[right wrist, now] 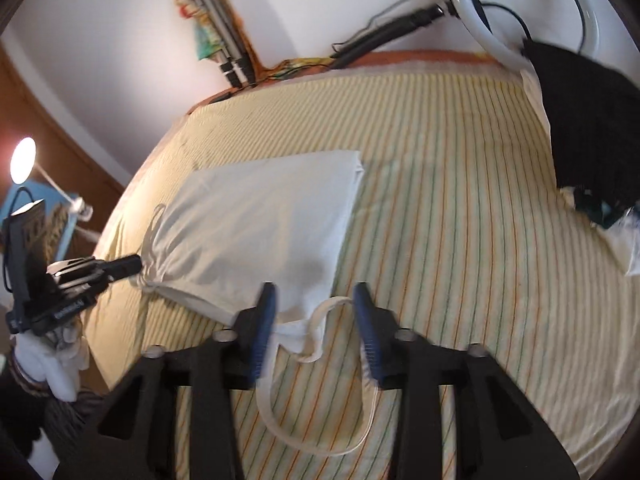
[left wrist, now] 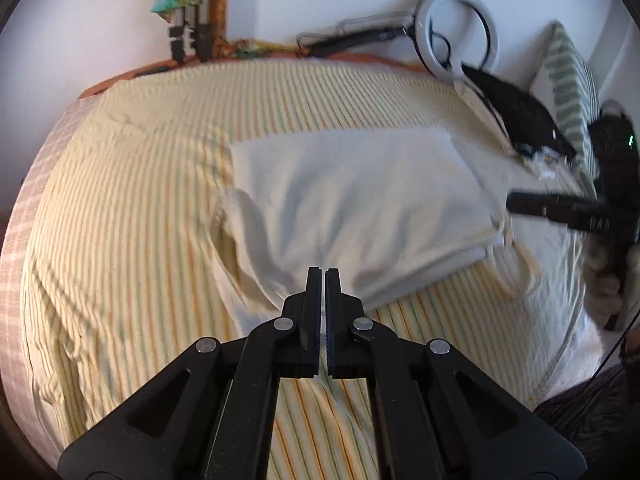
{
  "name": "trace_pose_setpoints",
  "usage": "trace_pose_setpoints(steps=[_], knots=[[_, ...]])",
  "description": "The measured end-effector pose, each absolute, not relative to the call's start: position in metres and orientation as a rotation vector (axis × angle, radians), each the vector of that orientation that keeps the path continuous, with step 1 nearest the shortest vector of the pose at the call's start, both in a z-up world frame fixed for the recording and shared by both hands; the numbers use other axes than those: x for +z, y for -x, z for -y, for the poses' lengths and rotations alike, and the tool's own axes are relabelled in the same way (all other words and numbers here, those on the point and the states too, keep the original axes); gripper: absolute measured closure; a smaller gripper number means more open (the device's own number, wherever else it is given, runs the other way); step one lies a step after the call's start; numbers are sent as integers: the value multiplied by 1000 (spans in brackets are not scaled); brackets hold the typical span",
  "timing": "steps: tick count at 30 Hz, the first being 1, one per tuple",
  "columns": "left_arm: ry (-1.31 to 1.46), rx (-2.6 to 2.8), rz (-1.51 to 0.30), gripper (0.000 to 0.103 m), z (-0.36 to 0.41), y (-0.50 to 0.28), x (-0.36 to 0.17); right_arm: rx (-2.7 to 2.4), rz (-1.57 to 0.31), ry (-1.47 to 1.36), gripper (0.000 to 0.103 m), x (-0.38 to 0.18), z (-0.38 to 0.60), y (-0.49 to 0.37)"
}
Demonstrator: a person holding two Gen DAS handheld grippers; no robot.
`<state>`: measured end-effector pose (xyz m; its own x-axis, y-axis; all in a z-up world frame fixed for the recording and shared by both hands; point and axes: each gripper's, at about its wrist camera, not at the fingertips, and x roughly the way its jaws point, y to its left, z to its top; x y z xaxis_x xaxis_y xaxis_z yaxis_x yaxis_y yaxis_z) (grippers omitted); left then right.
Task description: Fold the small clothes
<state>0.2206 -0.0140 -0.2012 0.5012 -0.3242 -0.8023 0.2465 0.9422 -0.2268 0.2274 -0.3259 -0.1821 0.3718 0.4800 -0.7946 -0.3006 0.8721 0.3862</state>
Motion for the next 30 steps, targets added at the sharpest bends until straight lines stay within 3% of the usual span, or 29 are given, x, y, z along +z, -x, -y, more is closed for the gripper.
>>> trace_pose_setpoints(steps=[6, 15, 17, 18, 19, 20, 23, 25, 27, 28, 30], knots=[[341, -316, -995, 103, -23, -261, -202, 528, -1119, -352, 54, -193, 334, -240], [311, -315, -1035, 103, -15, -276, -209, 589, -1197, -416, 54, -211, 339, -227], [327, -307, -1036, 103, -17, -277, -209, 588, -1188, -380, 61, -213, 334, -224], [329, -304, -1036, 103, -18, -278, -209, 580, -1187, -330, 82, -212, 329, -223], [323, -292, -1035, 103, -19, -279, -209, 562, -1205, -272, 92, -212, 323, -222], [308, -268, -1033, 103, -21, -280, -209, 539, -1215, -225, 92, -210, 319, -221], [320, -223, -1029, 103, -30, -284, -210, 488, -1205, -126, 91, -198, 311, -217], [362, -222, -1030, 102, -37, -287, -211, 493, -1170, -97, 84, -187, 309, -214], [399, -231, -1027, 90, -42, -289, -212, 546, -1137, -147, 68, -178, 311, -213], [424, -244, -1027, 77, -44, -291, -214, 552, -1123, -175, 58, -175, 313, -214], [490, -281, -1035, 73, -46, -295, -218, 556, -1097, -244, 56, -172, 319, -220]])
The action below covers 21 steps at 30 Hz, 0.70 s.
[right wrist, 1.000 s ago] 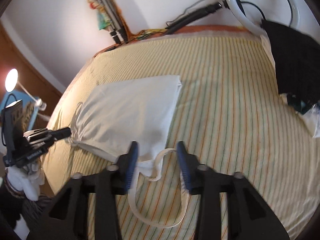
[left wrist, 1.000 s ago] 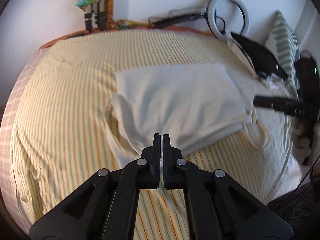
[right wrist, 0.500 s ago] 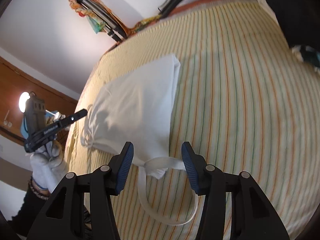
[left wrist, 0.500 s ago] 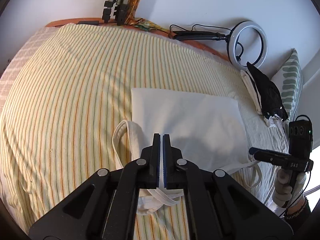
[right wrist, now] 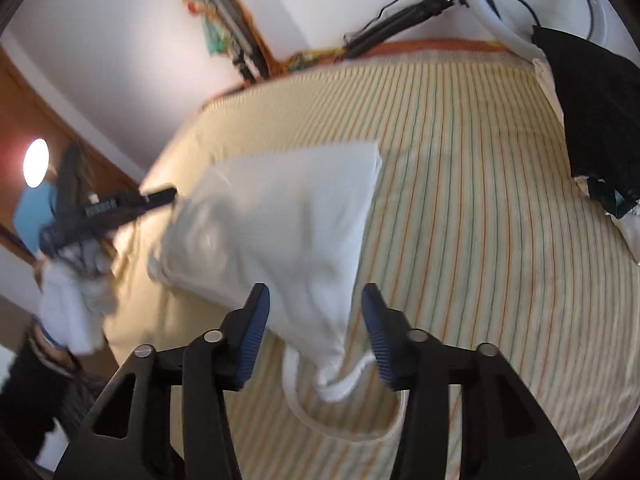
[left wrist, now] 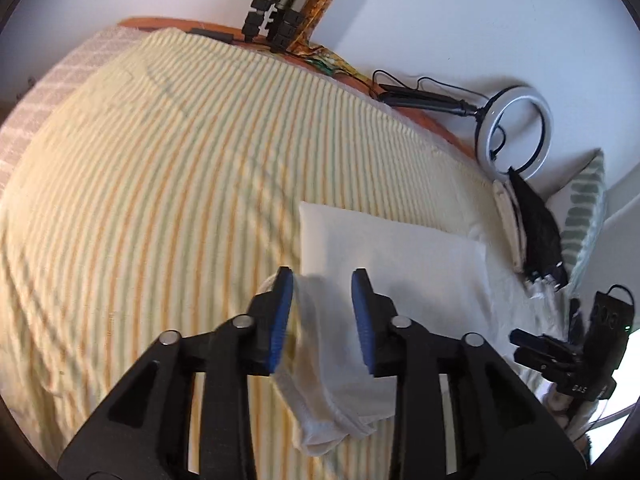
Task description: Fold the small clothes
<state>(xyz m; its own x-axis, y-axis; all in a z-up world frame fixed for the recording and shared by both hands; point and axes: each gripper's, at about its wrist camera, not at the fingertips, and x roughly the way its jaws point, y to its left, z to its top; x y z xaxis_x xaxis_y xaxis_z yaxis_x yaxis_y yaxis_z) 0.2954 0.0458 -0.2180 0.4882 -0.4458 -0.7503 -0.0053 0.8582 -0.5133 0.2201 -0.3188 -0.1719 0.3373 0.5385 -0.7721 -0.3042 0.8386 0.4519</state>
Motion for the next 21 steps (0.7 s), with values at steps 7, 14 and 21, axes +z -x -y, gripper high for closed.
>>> trace_pose_setpoints(steps=[7, 14, 21], knots=[[595, -261, -1106, 73, -53, -309, -241, 576, -1127, -472, 56, -197, 340, -238], [582, -341, -1149, 73, -31, -297, -248, 625, -1166, -541, 65, -216, 331, -256], [623, -342, -1144, 73, -31, -304, -251, 655, -1153, -565, 74, -222, 310, -267]])
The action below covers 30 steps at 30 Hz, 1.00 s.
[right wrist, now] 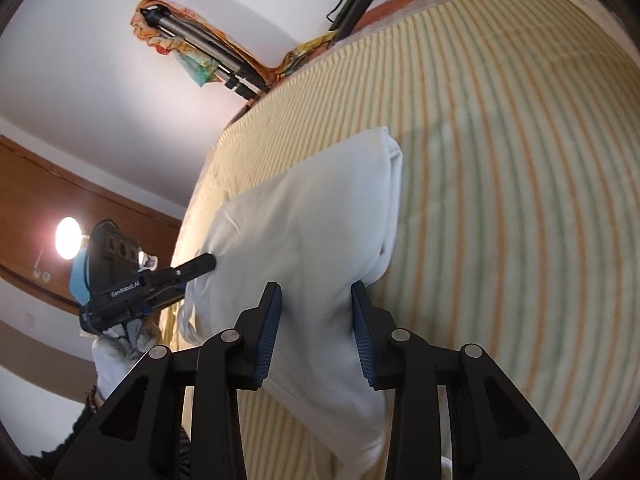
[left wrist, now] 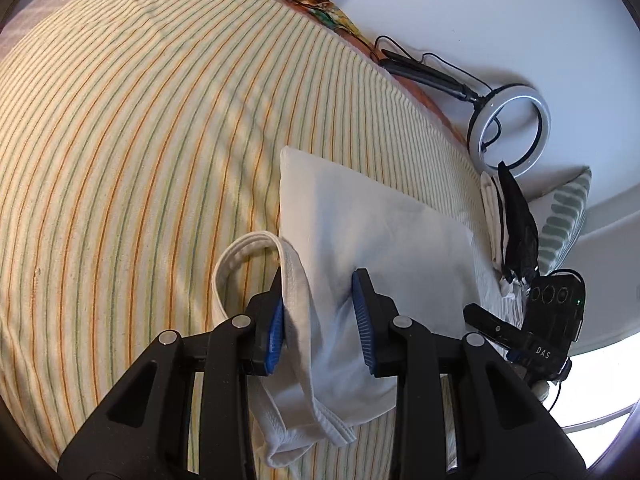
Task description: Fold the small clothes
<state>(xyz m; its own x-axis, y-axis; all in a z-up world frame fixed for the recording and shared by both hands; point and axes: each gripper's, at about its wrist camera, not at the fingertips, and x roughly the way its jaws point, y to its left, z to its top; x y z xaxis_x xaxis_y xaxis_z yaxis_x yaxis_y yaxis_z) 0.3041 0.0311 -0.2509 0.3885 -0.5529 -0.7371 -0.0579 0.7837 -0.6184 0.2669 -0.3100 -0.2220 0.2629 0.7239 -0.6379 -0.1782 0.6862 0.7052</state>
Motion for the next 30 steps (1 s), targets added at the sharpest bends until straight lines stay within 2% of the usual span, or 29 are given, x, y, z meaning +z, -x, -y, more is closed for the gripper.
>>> trace_pose_setpoints(steps=[1, 2, 5, 7, 19, 30], knots=[[606, -338, -1141, 74, -30, -305, -250, 651, -1154, -567, 81, -224, 309, -269], [573, -332, -1135, 81, -27, -305, -249, 642, -1156, -567, 84, -225, 307, -270], [489, -316, -1114, 90, -21, -302, -245, 633, -1148, -570, 89, -224, 306, -272], [464, -315, -1095, 91, -18, -299, -241, 624, -1136, -550, 92, -220, 303, -273], [407, -322, -1000, 93, -9, -285, -208, 564, -1053, -328, 94, -177, 280, -260], [410, -422, -903, 93, 19, -278, -159, 526, -936, -265, 94, -123, 311, -244]])
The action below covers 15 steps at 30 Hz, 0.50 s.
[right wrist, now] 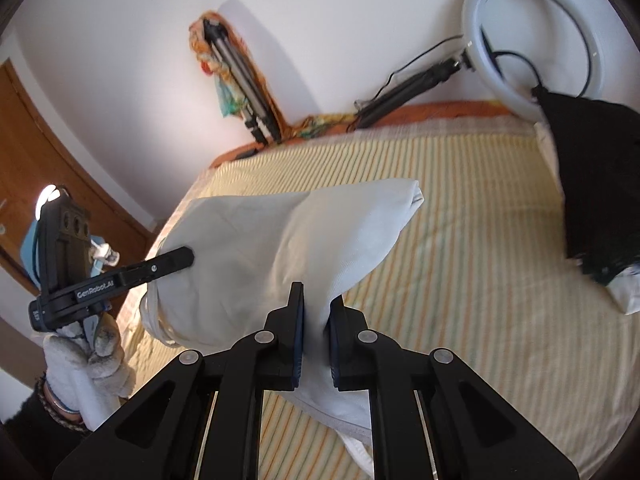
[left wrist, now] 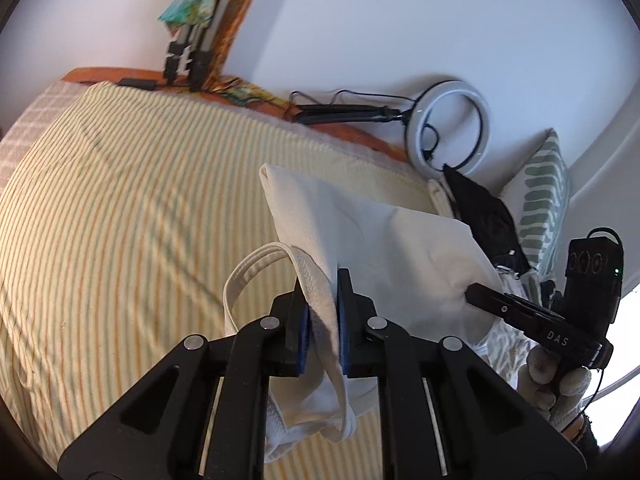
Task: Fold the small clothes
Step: 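Carry the folded top with both grippers over the stack of black clothes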
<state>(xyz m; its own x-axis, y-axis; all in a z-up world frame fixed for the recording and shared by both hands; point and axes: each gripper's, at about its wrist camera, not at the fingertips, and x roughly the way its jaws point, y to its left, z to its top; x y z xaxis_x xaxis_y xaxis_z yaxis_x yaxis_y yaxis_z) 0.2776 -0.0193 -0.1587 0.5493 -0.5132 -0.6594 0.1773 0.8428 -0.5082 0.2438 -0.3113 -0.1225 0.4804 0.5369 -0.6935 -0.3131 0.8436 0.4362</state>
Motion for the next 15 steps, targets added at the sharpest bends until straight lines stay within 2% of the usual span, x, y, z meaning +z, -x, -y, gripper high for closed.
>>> trace_pose_setpoints(steps=[7, 15], knots=[[381, -507, -868, 93, 73, -285, -135, 477, -896, -237, 94, -99, 359, -236], [292, -606, -839, 93, 171, -307, -119, 380, -867, -218, 94, -86, 437, -239]])
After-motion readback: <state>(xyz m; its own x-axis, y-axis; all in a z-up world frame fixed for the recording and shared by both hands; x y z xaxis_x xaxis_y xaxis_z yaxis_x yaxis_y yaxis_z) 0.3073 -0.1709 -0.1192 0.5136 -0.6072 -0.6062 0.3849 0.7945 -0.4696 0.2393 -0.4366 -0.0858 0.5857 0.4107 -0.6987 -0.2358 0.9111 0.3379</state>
